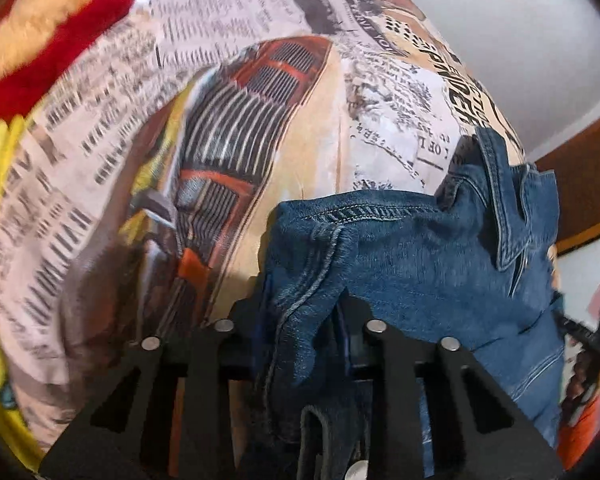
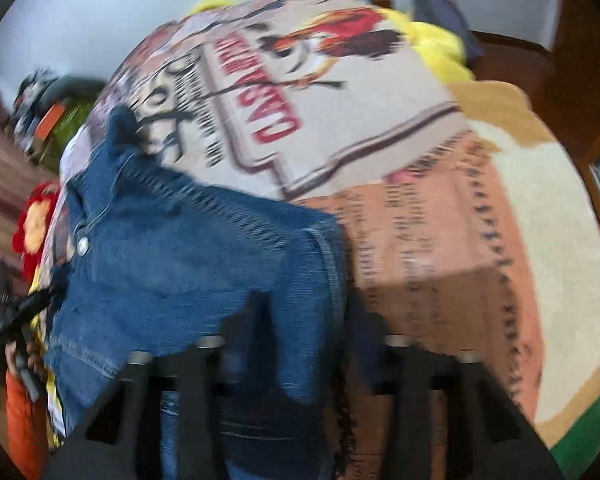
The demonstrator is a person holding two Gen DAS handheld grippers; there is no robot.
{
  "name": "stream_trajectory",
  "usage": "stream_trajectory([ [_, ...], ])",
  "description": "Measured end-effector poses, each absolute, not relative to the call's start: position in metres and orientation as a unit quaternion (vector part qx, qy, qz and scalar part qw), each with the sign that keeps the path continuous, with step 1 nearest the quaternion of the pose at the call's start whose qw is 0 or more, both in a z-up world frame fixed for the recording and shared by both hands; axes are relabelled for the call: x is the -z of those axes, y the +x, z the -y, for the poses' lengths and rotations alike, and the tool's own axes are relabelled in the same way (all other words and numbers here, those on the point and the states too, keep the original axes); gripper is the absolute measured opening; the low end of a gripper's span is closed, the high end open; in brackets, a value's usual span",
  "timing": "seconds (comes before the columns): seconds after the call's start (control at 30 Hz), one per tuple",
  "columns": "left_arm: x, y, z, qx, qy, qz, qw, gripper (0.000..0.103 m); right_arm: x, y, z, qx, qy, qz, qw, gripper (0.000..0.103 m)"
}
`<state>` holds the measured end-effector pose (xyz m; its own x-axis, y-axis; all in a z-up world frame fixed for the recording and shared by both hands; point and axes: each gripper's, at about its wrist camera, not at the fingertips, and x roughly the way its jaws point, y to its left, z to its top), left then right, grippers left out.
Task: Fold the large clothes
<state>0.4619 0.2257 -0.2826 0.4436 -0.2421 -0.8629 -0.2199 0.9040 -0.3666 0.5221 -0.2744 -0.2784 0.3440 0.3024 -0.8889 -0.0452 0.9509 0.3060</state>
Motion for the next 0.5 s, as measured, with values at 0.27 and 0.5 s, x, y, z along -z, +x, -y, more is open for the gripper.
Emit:
stream_trajectory([
  [0.27,0.244,0.453,-0.201,-0.022,-0.122,-0.477,0.87,0.018,0.263,0.537,0.274,-0.096,0.125,-0.535,0.83,0.009],
  [0.5,0.197,0.446,-0.204,-0.023,-0.108,-0.424,0.899,0.014,0.217,0.558,0.257,-0.108,0.097,-0.492,0.859,0.008],
])
